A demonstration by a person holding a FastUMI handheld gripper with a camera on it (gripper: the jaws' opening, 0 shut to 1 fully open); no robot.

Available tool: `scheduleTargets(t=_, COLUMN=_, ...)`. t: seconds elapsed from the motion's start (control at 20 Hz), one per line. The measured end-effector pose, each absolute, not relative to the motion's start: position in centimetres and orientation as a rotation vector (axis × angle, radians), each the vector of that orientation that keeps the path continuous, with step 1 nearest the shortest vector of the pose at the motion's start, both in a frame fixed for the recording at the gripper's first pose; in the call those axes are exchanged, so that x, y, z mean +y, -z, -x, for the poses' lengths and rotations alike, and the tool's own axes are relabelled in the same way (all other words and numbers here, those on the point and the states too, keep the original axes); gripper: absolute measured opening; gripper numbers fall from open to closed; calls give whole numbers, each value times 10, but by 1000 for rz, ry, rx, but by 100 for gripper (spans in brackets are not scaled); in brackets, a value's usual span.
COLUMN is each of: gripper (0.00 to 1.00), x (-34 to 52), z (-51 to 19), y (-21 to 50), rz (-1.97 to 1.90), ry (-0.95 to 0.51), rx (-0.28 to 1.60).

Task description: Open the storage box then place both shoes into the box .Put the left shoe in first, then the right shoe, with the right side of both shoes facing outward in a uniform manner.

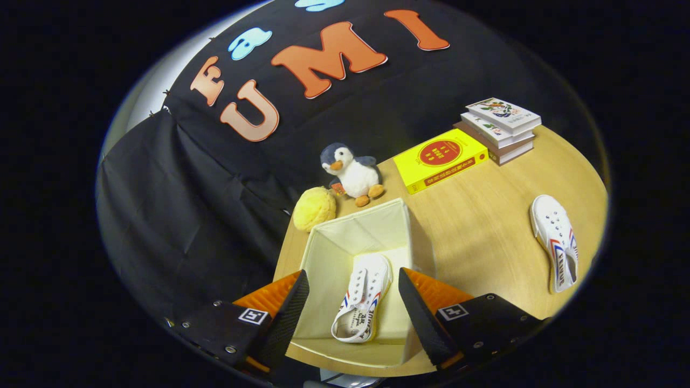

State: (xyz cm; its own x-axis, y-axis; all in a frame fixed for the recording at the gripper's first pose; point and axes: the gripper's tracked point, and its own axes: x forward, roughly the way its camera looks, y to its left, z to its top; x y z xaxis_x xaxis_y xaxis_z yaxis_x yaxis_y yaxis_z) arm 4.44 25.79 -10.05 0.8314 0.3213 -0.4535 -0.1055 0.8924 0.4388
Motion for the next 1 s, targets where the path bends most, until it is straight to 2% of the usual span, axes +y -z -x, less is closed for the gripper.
scheduleTargets(t=0.45, gripper=98, x=94, z=-36, y=110, rz=-434, ry=-18, rx=513)
scheduleTargets(t=0.7, gripper=98, x=11, z=-31, y=154, rz=-404, ry=109, rx=572)
scheduleTargets(t=1.0, gripper=96, x=-50, z=-26, y=209, rz=-337, ry=183, rx=681)
